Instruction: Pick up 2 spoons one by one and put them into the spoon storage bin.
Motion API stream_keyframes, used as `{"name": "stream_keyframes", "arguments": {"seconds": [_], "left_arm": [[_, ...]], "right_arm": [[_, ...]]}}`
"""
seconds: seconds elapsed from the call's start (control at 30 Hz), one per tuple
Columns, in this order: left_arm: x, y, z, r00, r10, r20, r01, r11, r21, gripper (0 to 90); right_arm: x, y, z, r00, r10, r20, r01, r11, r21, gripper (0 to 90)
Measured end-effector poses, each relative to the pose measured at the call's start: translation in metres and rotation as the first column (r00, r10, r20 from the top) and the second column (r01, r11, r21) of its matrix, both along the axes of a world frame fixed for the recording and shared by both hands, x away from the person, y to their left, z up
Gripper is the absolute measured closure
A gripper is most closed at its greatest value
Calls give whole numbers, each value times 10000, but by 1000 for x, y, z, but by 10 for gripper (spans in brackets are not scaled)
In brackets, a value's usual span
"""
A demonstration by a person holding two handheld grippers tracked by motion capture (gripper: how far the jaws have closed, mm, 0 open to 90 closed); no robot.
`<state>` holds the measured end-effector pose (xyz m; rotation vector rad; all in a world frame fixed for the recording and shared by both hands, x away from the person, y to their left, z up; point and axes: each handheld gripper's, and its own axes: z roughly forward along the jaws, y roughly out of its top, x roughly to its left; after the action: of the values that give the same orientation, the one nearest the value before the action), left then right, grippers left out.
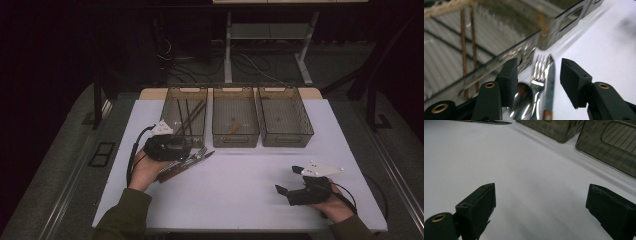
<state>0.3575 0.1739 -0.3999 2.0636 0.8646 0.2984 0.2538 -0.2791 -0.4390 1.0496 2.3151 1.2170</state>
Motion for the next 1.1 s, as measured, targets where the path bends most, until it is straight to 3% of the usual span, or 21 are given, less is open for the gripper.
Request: {"name": "stream_keyframes", "arguments": {"seconds": [0.07,0.2,0.27,0.53,0.67,0.83,1.1], "left_arm": [[2,4,-7,9997,157,-198,-156,9999,36,489],[8,7,-21,9982,321,-510,-288,9975,644,490],[11,8,-26,9964,405,-745,-359,9974,618,490],[17,10,-38,9930,521,-1061,-439,9960,781,489],[18,7,-39,9924,406,-1160,-302,9955,898,484],[19,2,-42,9931,258,-1141,-102,9907,1353,481],[19,2,-43,9929,225,-1169,-67,9910,1338,531]], "right_arm": [[0,0,0,10000,0,5,0,10000,-2,94],[0,0,0,10000,6,-2,-6,10000,-11,94],[0,0,0,10000,16,5,-16,10000,-7,94],[-1,0,0,10000,8,10,-8,10000,-10,94],[0,0,0,10000,8,15,-8,10000,-15,94],[0,0,0,10000,9,18,-9,10000,-23,94],[0,0,0,10000,9,19,-9,10000,-21,94]]}}
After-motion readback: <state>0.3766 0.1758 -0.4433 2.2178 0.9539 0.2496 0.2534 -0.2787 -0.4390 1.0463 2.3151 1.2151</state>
